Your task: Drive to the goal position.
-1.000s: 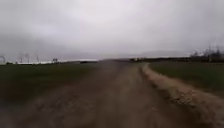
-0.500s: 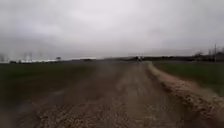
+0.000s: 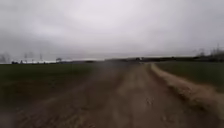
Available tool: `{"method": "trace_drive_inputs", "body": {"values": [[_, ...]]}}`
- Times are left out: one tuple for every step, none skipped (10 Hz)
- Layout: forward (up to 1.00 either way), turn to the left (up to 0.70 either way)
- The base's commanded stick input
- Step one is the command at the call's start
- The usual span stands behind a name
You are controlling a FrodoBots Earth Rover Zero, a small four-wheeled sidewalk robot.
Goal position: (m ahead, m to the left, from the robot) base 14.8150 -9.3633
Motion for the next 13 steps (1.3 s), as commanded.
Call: {"method": "trace_drive_inputs", "body": {"values": [[0.85, 0.0], [0.85, 0.0], [0.85, 0.0], [0.85, 0.0], [0.85, 0.0], [0.85, 0.0], [0.85, 0.0], [0.85, -0.16], [0.85, -0.34], [0.85, -0.34], [0.85, -0.34], [0.85, -0.34], [0.85, -0.34]]}}
